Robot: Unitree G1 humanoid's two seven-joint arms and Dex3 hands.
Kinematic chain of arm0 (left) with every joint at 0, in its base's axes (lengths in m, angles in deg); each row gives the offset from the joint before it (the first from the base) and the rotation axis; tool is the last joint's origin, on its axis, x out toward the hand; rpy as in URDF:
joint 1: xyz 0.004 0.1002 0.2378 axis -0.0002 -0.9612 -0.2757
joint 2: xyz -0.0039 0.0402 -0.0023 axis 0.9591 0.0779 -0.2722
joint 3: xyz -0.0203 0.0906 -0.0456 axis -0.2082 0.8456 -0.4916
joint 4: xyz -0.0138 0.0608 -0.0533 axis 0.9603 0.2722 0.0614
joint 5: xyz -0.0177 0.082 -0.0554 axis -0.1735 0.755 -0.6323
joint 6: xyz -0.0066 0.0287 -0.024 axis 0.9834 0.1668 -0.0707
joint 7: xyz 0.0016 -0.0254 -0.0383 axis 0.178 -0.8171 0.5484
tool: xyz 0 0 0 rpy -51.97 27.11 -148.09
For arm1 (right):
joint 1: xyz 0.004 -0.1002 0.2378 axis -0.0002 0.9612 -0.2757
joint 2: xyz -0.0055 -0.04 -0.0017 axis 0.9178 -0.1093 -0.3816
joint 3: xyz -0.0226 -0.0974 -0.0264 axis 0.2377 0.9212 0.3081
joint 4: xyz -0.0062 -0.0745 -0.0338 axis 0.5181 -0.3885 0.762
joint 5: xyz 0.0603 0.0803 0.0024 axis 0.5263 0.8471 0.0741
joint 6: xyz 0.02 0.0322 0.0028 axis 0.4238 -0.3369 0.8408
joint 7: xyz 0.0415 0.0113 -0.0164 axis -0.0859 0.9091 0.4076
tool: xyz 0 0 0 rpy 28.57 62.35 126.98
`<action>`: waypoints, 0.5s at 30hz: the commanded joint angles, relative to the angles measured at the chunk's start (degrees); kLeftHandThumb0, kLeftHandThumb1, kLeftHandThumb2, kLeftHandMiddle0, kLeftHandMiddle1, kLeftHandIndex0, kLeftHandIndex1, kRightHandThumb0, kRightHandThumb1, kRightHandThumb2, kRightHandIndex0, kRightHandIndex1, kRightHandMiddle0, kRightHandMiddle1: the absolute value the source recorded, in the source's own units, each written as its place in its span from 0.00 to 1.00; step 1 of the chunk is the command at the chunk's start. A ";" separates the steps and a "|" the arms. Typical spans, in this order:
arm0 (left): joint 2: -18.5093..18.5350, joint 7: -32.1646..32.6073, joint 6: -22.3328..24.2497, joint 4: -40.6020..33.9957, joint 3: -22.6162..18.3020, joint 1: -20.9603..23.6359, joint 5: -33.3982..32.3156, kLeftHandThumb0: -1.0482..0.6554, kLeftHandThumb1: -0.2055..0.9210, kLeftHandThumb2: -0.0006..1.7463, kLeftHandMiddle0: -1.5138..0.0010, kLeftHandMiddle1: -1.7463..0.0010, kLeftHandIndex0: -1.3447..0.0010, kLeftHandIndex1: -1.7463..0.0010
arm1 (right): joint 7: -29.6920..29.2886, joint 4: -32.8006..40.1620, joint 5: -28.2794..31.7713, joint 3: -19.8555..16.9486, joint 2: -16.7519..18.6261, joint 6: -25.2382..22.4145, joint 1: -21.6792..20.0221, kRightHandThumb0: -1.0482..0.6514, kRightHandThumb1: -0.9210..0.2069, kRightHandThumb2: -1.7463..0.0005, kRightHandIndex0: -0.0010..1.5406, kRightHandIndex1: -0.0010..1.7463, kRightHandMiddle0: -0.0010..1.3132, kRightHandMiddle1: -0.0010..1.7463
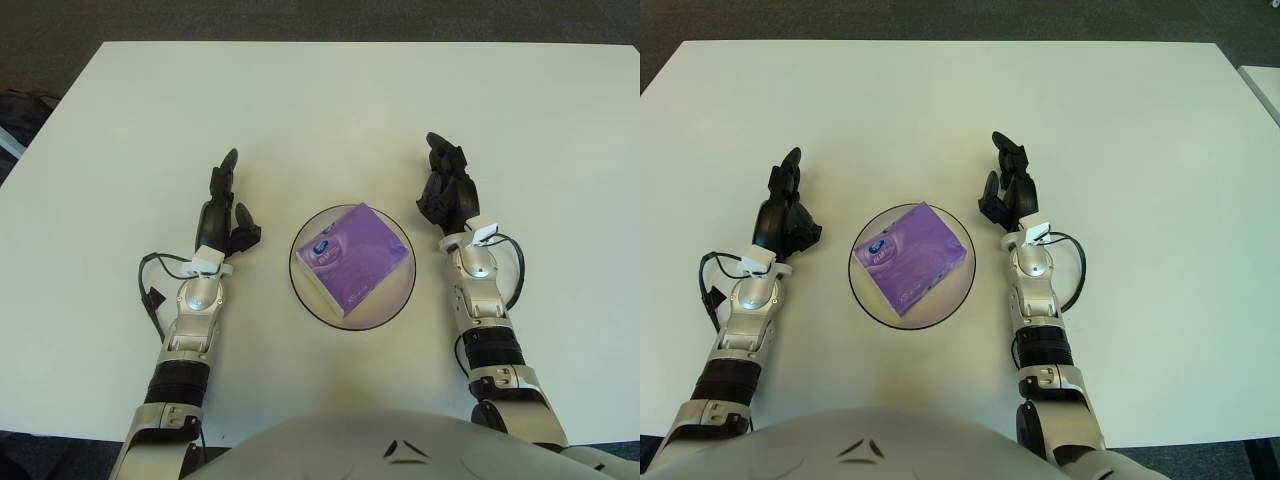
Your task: Put the tissue paper into the plate.
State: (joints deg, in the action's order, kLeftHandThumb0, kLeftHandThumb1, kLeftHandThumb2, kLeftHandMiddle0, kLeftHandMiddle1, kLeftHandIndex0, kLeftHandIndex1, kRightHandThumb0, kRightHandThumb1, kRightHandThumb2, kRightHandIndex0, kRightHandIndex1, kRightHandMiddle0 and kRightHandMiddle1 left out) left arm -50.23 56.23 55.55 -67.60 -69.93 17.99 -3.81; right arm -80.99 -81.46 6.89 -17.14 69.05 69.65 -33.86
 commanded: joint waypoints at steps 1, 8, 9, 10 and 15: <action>-2.33 -0.07 -0.34 5.67 1.68 -6.00 0.49 0.10 1.00 0.70 0.94 0.99 1.00 0.74 | 0.14 1.90 0.75 -0.28 -0.53 -2.39 3.38 0.22 0.00 0.43 0.15 0.04 0.00 0.36; -2.05 -0.84 0.61 5.30 1.75 -6.22 0.11 0.10 1.00 0.70 0.94 0.99 1.00 0.74 | 0.50 5.13 0.89 -0.28 -0.83 -5.24 7.05 0.23 0.00 0.44 0.16 0.05 0.00 0.38; -2.00 -0.99 0.65 5.27 1.74 -6.26 0.01 0.10 1.00 0.70 0.94 0.99 1.00 0.74 | 0.53 5.66 0.85 -0.22 -0.81 -5.57 7.58 0.24 0.00 0.44 0.16 0.05 0.00 0.38; -1.96 -1.11 0.69 5.29 1.74 -6.25 -0.06 0.11 1.00 0.70 0.94 0.99 1.00 0.73 | 0.51 6.42 0.68 -0.08 -0.76 -5.94 8.35 0.25 0.00 0.44 0.16 0.05 0.00 0.38; -1.96 -1.22 0.58 5.25 1.62 -6.21 -0.15 0.12 1.00 0.69 0.94 0.99 1.00 0.72 | 0.27 10.06 -0.33 1.02 -0.32 -7.47 11.52 0.26 0.00 0.45 0.16 0.05 0.00 0.39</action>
State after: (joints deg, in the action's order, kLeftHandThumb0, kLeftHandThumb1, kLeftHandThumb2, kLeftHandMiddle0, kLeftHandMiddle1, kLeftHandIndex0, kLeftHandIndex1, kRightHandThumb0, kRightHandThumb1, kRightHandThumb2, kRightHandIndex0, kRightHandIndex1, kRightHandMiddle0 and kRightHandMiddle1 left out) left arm -50.17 55.29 55.77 -67.42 -69.81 17.93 -4.31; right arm -80.59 -72.09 6.75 -16.81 68.44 64.82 -26.35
